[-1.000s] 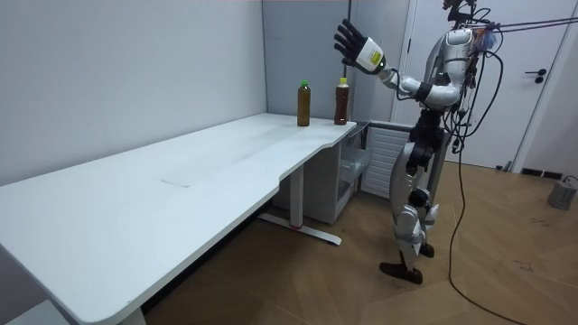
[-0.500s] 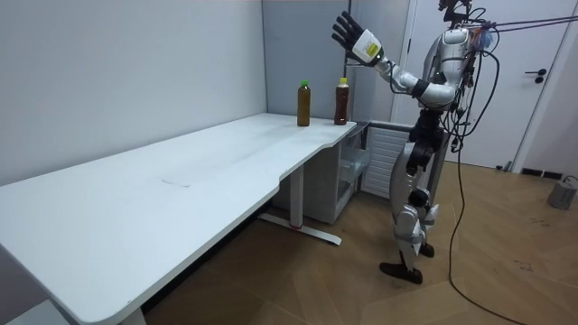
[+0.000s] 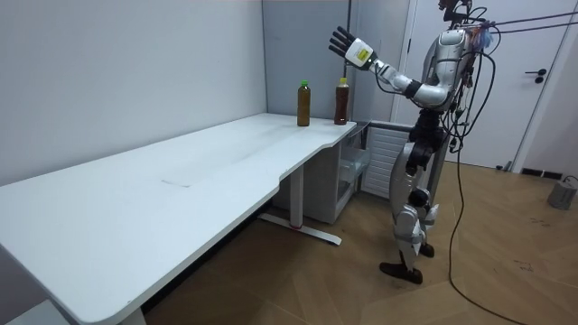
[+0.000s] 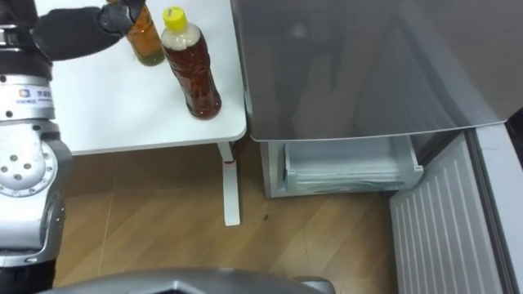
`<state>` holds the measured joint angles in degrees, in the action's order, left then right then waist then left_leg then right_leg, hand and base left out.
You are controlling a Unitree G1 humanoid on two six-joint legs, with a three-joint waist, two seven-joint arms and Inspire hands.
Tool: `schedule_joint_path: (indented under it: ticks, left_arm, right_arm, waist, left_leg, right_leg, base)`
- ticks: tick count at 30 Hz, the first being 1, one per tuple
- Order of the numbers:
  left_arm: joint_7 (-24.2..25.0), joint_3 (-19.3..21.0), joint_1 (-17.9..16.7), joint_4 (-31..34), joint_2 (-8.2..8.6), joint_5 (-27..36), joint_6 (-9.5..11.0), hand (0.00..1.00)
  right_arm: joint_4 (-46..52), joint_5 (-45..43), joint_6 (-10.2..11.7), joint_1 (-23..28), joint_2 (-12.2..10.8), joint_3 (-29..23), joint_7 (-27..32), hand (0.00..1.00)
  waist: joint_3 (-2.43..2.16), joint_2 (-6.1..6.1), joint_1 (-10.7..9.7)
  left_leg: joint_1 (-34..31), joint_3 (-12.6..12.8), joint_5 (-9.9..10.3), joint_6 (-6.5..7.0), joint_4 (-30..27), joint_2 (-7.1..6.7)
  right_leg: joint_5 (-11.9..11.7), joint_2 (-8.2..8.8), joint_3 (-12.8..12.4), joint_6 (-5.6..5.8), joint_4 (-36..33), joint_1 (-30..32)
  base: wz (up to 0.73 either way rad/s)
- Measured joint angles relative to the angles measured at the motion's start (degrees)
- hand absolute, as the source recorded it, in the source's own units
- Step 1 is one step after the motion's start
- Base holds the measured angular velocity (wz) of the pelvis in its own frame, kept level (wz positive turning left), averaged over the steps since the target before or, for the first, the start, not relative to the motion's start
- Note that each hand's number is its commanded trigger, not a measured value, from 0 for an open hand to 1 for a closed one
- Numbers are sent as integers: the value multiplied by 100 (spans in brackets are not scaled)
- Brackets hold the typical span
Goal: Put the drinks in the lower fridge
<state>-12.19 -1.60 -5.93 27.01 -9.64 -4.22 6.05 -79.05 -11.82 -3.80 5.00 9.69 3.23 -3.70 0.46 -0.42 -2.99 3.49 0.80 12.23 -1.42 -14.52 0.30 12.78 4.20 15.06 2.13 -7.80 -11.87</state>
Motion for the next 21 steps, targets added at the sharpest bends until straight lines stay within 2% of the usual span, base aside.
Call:
schedule_joint_path:
  ticks: [11, 21]
  left_arm:
    - [543, -409, -1, -3, -4, 7, -311, 0]
    - [976, -658, -16, -119, -8, 16, -540, 0]
  right_arm:
    - [-334, 25, -7, -183, -40, 227, 0, 0]
    - [-314, 28, -7, -205, -55, 225, 5, 0]
  waist:
    - [3, -11, -4]
    - [18, -86, -10]
  left_leg:
    - [21, 35, 0, 0, 23, 4]
    - [9, 60, 0, 0, 23, 8]
  right_leg:
    - [0, 0, -40, 0, 1, 4]
    - [0, 0, -68, 0, -1, 26]
  base:
    - [-1]
    - [0]
